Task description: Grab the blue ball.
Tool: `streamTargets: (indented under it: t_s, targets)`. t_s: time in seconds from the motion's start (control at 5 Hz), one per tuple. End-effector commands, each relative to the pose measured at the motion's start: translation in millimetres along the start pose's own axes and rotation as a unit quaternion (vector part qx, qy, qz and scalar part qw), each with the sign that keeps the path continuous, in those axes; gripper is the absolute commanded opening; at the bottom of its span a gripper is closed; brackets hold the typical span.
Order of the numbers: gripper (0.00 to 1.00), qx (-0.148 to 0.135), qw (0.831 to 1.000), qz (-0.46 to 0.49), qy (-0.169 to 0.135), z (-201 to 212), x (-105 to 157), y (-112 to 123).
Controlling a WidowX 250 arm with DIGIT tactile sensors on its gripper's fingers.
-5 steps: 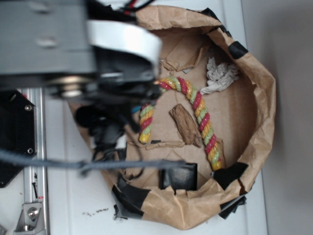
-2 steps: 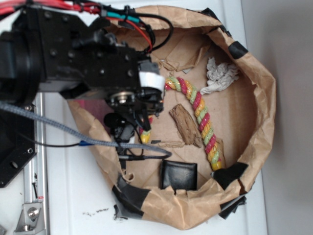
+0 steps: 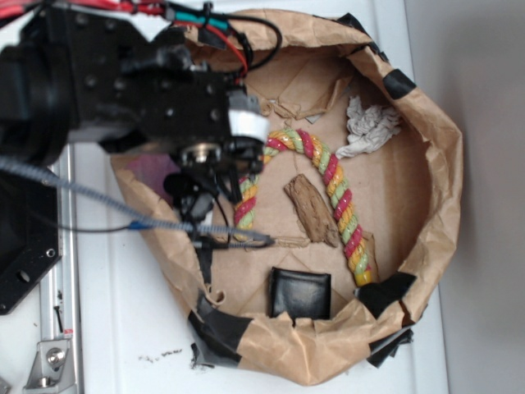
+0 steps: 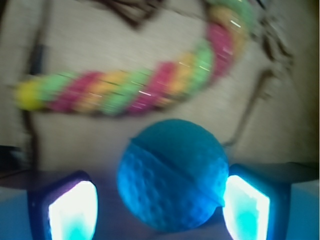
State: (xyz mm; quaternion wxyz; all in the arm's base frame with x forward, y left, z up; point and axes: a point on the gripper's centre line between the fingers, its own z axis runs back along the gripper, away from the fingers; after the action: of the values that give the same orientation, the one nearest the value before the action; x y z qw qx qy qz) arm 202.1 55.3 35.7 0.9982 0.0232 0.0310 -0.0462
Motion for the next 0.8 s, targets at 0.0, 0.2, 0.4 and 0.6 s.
streamTargets:
  t_s: [0.0,0.2,0.4,0.6]
  targets:
    - [0.79,0.066,0.998,-0.020,0.013,-2.2,19.0,9.6]
    - [0.00,0.059,0.998,-0.024,0.005,1.5,18.4,6.4]
    - [0.00,0.063,0.998,-0.026,-0.006,28.8,19.7,5.0]
    - [0.00,0.029,0.998,0.004,-0.062,80.8,30.1,3.5]
